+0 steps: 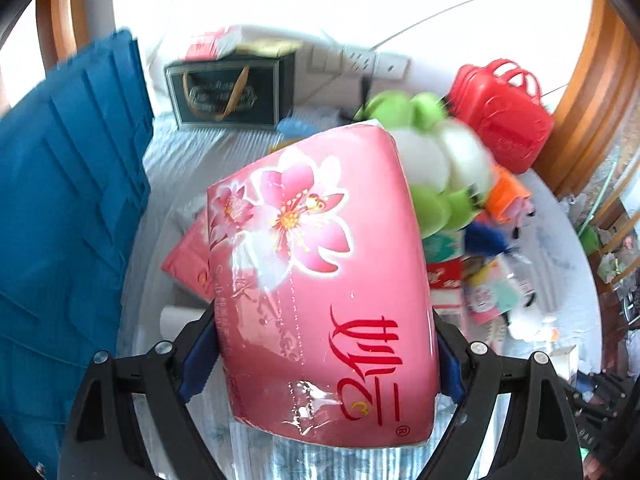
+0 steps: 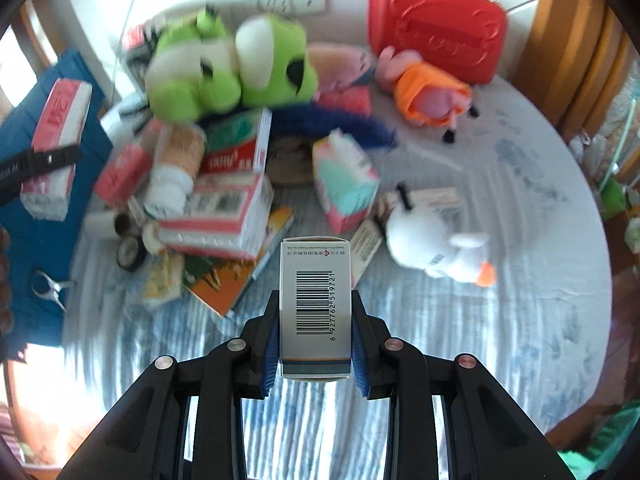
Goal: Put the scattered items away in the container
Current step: 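Lift the tissue pack and medicine box and carry them over the blue bin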
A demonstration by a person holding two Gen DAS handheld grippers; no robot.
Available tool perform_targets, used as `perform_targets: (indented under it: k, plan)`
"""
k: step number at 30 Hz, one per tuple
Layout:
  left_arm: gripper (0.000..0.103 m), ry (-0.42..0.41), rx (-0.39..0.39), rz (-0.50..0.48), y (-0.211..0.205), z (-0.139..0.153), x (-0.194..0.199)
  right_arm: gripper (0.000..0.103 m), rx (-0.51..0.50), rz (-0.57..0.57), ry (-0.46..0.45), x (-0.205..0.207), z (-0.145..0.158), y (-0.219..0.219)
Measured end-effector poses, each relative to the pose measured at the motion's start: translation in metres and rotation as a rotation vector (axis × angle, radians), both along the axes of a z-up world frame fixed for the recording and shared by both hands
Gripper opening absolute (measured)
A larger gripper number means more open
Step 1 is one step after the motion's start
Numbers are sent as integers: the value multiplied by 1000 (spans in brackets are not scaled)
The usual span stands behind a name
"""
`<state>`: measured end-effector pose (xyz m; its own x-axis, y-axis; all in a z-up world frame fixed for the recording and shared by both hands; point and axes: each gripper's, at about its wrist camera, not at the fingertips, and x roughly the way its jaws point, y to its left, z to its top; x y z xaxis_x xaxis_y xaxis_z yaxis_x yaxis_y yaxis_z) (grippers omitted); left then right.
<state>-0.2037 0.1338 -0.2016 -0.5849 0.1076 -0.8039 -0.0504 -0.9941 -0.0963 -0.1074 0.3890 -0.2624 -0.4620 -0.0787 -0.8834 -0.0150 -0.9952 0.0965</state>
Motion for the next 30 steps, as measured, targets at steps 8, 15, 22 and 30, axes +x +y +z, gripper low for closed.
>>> perform_targets:
  k: [8,15,22,30]
  plan:
    - [88,104,10,-75,19,83,22,29,-24,-77,157,18,95,36]
    - [88,144,-5,-86,26,126,43,29,-29,-92,237,32,155,47]
    - [88,166,-2,-54,22,156,50,29,-44,-78,252,40,174,44]
    - [88,159,-51,-47,29,167,68,29,-77,-65,265,42,177,47]
